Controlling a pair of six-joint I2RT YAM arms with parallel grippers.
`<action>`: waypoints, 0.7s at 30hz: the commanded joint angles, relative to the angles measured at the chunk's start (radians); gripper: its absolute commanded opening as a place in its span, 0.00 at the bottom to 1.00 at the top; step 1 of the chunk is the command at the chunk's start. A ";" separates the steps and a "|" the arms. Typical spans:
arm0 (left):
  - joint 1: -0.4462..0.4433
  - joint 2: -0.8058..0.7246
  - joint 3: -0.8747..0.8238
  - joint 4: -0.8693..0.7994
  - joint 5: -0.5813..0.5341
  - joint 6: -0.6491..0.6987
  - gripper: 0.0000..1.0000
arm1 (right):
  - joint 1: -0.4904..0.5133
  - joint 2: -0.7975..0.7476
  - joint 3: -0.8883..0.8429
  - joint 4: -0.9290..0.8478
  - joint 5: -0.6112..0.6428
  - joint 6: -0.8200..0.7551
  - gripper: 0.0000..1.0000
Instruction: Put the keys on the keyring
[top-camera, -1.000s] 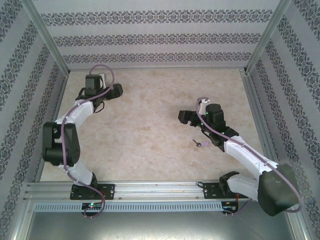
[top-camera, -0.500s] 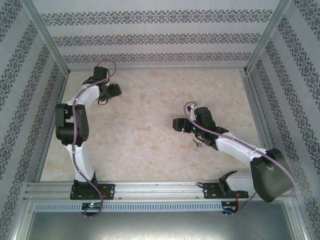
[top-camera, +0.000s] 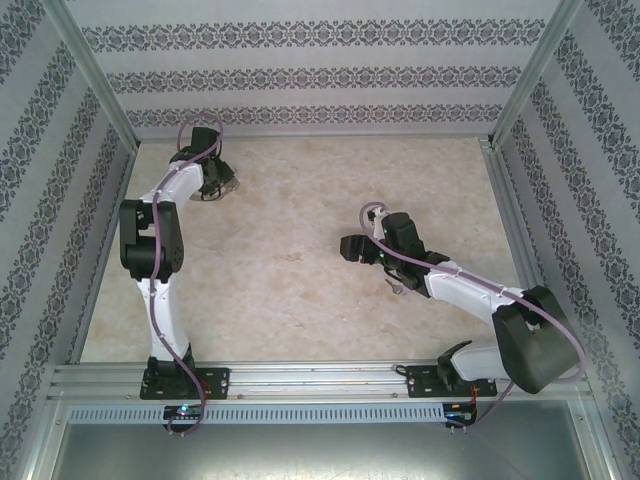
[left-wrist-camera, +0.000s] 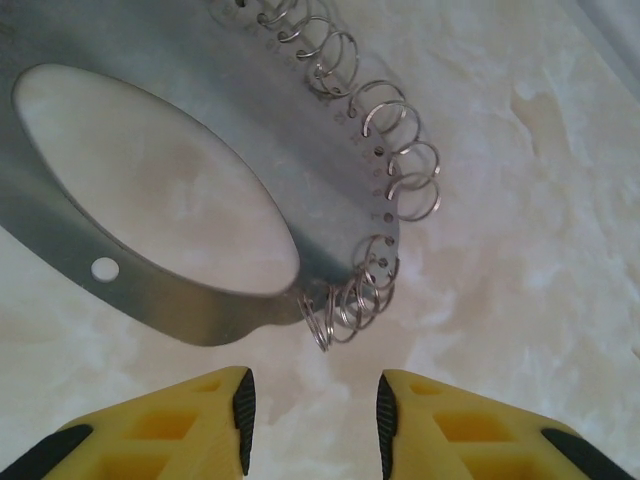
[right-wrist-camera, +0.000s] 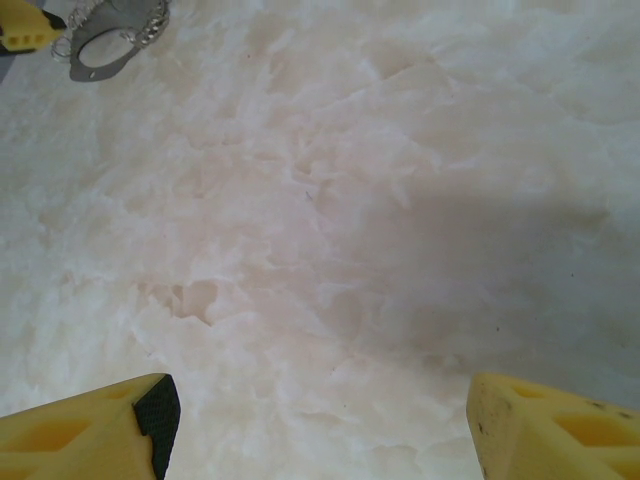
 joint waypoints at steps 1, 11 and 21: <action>-0.007 0.039 0.054 -0.071 -0.036 -0.073 0.39 | 0.012 -0.003 0.030 0.022 0.008 -0.004 0.76; -0.007 0.096 0.096 -0.077 -0.043 -0.088 0.34 | 0.012 0.015 0.050 0.033 0.025 -0.019 0.79; -0.013 0.155 0.135 -0.058 -0.012 -0.108 0.33 | 0.014 0.032 0.056 0.034 0.036 -0.023 0.80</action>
